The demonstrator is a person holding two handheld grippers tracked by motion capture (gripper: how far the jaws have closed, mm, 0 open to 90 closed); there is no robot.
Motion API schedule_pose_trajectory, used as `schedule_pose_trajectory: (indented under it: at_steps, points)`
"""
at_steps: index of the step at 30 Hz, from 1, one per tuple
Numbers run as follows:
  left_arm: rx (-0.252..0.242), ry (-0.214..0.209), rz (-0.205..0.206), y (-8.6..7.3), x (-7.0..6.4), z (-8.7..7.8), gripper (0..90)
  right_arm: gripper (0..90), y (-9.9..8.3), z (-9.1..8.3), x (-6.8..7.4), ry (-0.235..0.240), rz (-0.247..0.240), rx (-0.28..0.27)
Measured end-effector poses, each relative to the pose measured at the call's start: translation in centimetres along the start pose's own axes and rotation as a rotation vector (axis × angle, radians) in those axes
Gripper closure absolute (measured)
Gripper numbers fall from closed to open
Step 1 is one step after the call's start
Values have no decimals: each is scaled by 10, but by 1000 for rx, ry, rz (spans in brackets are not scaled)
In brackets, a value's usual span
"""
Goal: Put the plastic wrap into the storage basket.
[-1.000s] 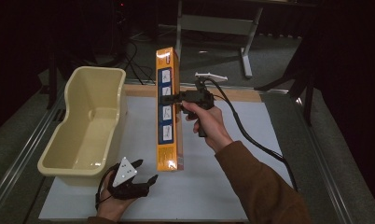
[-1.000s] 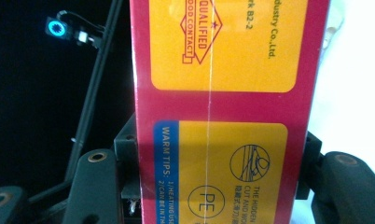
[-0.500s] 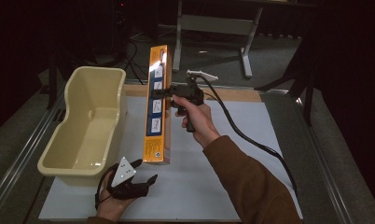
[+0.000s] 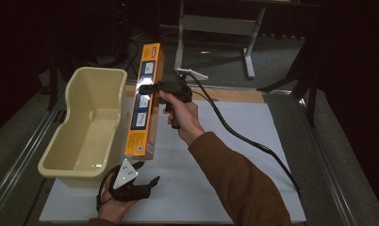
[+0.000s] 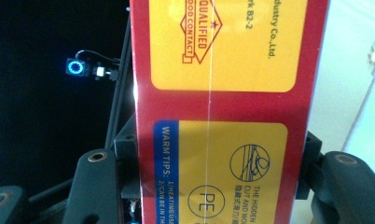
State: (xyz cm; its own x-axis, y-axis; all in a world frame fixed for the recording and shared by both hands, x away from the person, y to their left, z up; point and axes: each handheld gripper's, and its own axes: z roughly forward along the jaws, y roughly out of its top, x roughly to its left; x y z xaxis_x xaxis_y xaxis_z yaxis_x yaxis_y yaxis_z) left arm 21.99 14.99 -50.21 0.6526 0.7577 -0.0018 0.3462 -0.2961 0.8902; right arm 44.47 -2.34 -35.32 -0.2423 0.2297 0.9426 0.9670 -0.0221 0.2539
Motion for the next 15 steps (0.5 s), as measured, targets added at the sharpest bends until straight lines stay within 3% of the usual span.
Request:
schedule_pose_trajectory:
  at_steps: [7, 11, 15]
  points:
    - [-17, 0, -5, 0, 0, -1, 242, 398, 7, 24, 4, -23, 6, -7]
    - [-17, 1, -6, 0, 0, -1, 242, 398, 8, 32, 2, -10, 31, -13]
    - [-17, -4, 9, 1, -1, -1, 242, 398, 7, 45, -1, -46, 27, -18]
